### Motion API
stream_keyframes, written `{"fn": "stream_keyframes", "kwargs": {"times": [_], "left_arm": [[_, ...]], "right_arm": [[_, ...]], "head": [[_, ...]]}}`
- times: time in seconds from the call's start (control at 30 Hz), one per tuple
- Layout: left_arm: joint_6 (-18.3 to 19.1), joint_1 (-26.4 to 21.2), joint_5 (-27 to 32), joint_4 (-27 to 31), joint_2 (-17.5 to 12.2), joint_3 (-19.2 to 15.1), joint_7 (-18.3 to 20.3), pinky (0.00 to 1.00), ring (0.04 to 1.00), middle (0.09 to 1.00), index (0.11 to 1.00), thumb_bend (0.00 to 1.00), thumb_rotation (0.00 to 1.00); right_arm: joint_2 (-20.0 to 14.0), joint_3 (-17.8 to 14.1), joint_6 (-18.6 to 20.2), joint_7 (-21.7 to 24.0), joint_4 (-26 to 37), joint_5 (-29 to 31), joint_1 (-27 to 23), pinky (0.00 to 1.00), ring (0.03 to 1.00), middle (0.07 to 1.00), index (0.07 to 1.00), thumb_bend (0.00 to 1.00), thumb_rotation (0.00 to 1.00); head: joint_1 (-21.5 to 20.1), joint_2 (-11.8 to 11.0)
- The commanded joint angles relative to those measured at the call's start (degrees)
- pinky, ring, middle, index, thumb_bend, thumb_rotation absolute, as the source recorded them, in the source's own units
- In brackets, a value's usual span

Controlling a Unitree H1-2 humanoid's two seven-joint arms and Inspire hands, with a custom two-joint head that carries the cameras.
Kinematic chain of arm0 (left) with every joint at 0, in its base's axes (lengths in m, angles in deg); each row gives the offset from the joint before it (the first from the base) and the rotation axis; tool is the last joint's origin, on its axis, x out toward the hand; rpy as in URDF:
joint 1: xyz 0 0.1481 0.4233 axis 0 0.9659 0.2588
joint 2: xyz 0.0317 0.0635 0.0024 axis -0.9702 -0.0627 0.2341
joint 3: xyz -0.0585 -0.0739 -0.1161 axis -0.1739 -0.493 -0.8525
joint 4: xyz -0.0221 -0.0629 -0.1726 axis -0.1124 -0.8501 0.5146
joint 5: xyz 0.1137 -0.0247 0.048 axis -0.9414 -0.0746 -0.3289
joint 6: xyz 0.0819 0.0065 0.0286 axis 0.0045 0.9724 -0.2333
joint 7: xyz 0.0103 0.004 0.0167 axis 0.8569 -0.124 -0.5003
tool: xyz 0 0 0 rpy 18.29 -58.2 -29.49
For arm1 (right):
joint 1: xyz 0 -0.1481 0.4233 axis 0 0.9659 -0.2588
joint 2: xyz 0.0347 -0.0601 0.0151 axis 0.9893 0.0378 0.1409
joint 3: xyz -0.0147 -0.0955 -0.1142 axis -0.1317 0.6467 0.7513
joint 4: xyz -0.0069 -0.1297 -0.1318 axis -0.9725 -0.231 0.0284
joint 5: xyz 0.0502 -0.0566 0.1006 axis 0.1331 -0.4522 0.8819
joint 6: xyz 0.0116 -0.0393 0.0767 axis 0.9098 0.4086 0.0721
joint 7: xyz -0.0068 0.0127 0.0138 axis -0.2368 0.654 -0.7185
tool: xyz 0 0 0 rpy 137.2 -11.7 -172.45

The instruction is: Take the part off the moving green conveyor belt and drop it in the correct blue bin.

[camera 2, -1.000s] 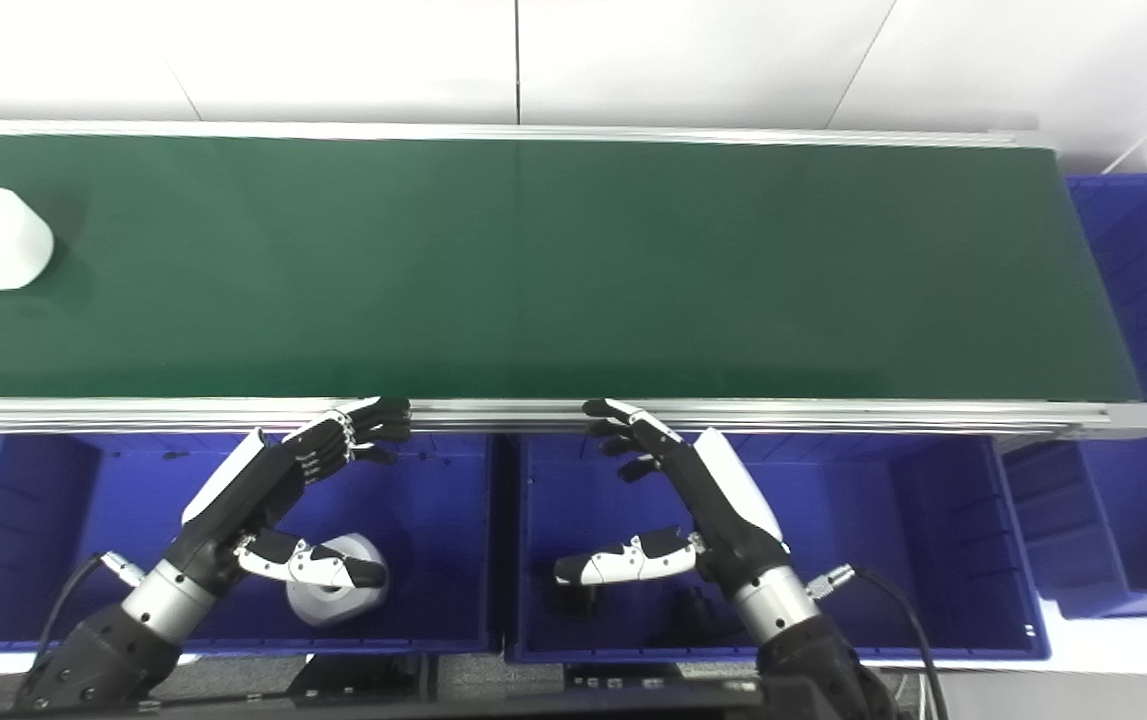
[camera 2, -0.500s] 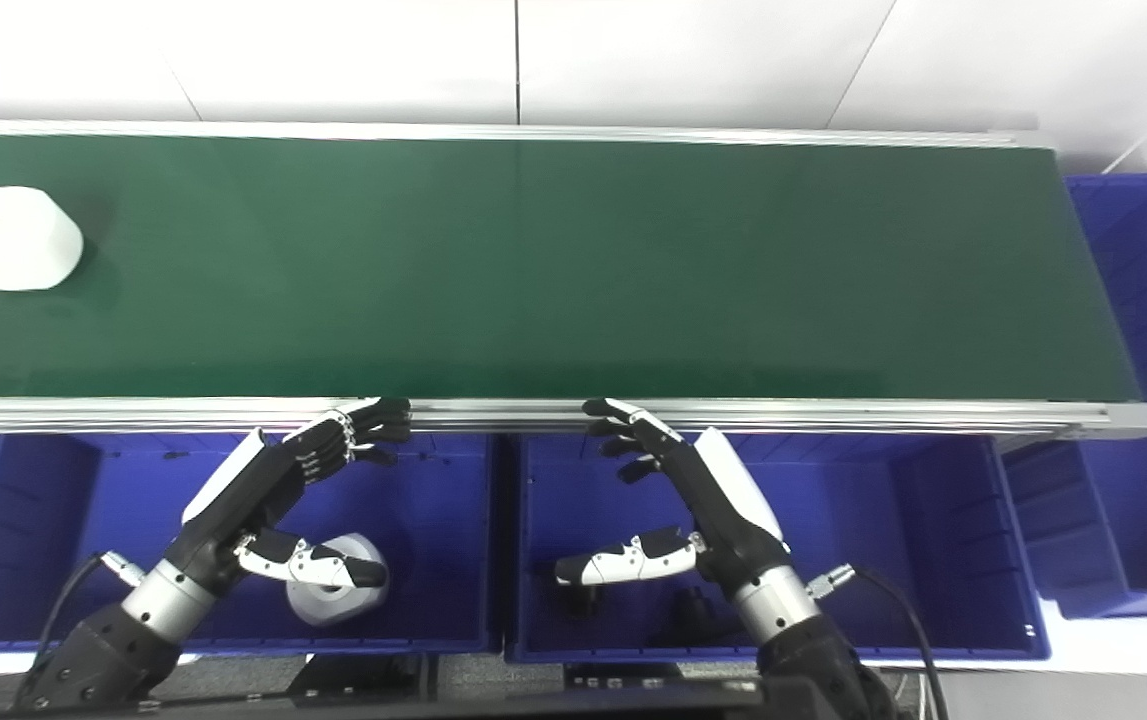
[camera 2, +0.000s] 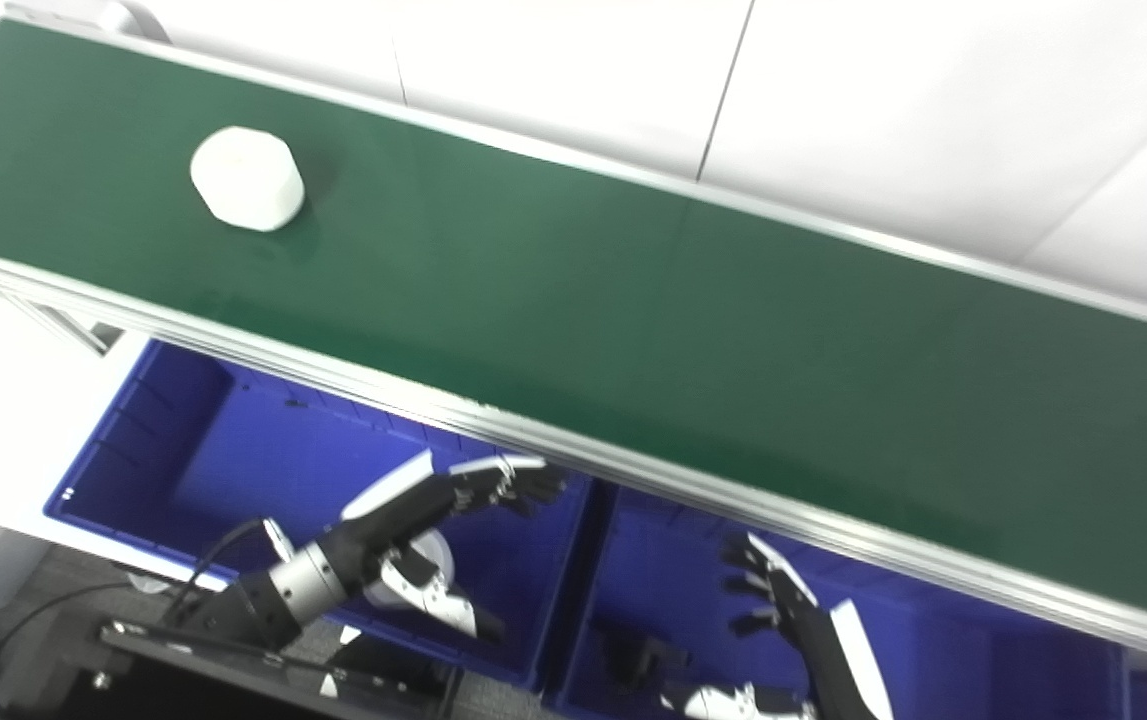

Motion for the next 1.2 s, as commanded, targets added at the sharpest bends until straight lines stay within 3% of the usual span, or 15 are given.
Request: {"fn": "stream_keyframes", "kwargs": {"times": [0.0, 0.33, 0.43, 0.63, 0.87, 1.03, 1.17], "left_arm": [[-2.2, 0.0, -0.9, 0.5, 0.0, 0.3, -1.3, 0.79, 0.835, 0.849, 0.842, 0.90, 0.23], [-2.8, -1.2, -2.0, -2.1, -1.3, 1.5, -3.3, 0.75, 0.813, 0.837, 0.838, 0.92, 0.25], [-2.8, -1.5, -1.9, -2.6, -1.9, 2.1, -4.2, 0.74, 0.805, 0.831, 0.833, 0.92, 0.26], [-2.8, -2.3, -0.9, -2.6, -4.7, 4.1, -9.3, 0.70, 0.770, 0.803, 0.806, 0.91, 0.23], [-2.8, -2.4, 0.0, 4.1, -8.5, 6.5, -17.1, 0.66, 0.729, 0.761, 0.744, 0.89, 0.15], [-2.8, -4.7, 1.6, 12.7, -9.9, 3.5, -17.8, 0.63, 0.700, 0.747, 0.738, 0.92, 0.14], [-2.8, -6.9, 2.1, 15.4, -10.5, 1.3, -17.6, 0.66, 0.724, 0.760, 0.751, 0.92, 0.13]], "right_arm": [[-0.4, -0.5, -3.5, -0.8, 0.5, 0.0, -0.1, 0.65, 0.772, 0.818, 0.851, 0.91, 0.30], [0.4, 0.1, -3.1, -1.0, -1.6, -1.4, -0.8, 0.64, 0.776, 0.805, 0.833, 0.93, 0.30], [0.8, 0.4, -4.6, -1.5, -2.7, -1.7, -1.2, 0.62, 0.772, 0.805, 0.830, 0.93, 0.30], [2.5, 1.7, -5.6, -2.4, -5.2, -2.6, -2.5, 0.61, 0.761, 0.806, 0.826, 0.93, 0.27], [4.8, 2.7, -7.4, -4.5, -8.4, -4.4, -4.0, 0.56, 0.725, 0.780, 0.806, 0.94, 0.27], [5.5, 3.0, -7.5, -5.0, -9.1, -4.3, -4.4, 0.53, 0.705, 0.772, 0.800, 0.95, 0.24], [5.5, 3.2, -7.3, -5.0, -9.3, -4.4, -4.7, 0.53, 0.701, 0.770, 0.801, 0.96, 0.24]], "head": [[-0.6, -0.5], [-2.9, -4.1], [-3.6, -5.0], [-6.8, -6.8], [-7.9, -8.5], [-7.7, -9.2], [-7.8, -9.3]]}}
